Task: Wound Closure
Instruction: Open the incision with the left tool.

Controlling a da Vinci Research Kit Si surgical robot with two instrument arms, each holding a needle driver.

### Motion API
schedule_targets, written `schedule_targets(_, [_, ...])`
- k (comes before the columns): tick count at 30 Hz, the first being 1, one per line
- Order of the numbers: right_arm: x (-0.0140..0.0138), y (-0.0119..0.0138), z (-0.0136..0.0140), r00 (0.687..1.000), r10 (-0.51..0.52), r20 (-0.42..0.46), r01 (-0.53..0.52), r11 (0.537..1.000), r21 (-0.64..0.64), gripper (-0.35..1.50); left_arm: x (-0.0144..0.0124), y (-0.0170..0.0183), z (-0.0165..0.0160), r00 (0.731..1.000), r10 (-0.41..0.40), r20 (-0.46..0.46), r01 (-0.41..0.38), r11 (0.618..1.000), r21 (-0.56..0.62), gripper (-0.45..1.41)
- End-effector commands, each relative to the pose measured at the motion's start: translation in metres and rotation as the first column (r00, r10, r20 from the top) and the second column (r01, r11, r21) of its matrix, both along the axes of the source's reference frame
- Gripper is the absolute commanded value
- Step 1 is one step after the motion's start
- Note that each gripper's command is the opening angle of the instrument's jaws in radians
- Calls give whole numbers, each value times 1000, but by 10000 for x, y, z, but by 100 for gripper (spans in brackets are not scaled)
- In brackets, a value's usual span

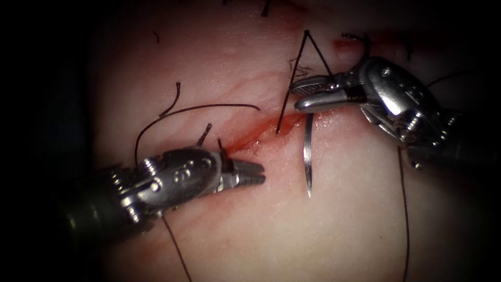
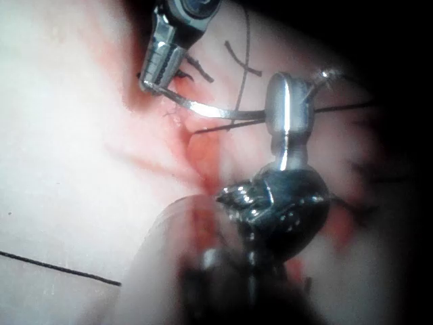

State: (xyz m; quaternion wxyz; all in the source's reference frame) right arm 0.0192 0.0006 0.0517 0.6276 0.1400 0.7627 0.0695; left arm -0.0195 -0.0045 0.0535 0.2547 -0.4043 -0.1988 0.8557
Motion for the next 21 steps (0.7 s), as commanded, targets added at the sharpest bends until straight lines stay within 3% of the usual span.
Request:
schedule_targets(1, [6,5,2,1000,1,-2,-2,1000,-9,-35,-6,5,3,1000,-3,1,3,1000,-8,-24])
schedule_targets(9, [12,3,2,1000,9,13,-8,997,-82,-35,-12,23,13,997,-70,-44,68,996,-53,-4])
schedule_targets(16, [15,1,1,1000,10,15,-9,996,-94,-35,-11,35,30,995,-76,-57,73,996,-60,-4])
schedule_targets(21, [15,2,1,1000,12,15,-11,995,-99,-35,-9,32,45,992,-77,-98,74,997,-31,8])
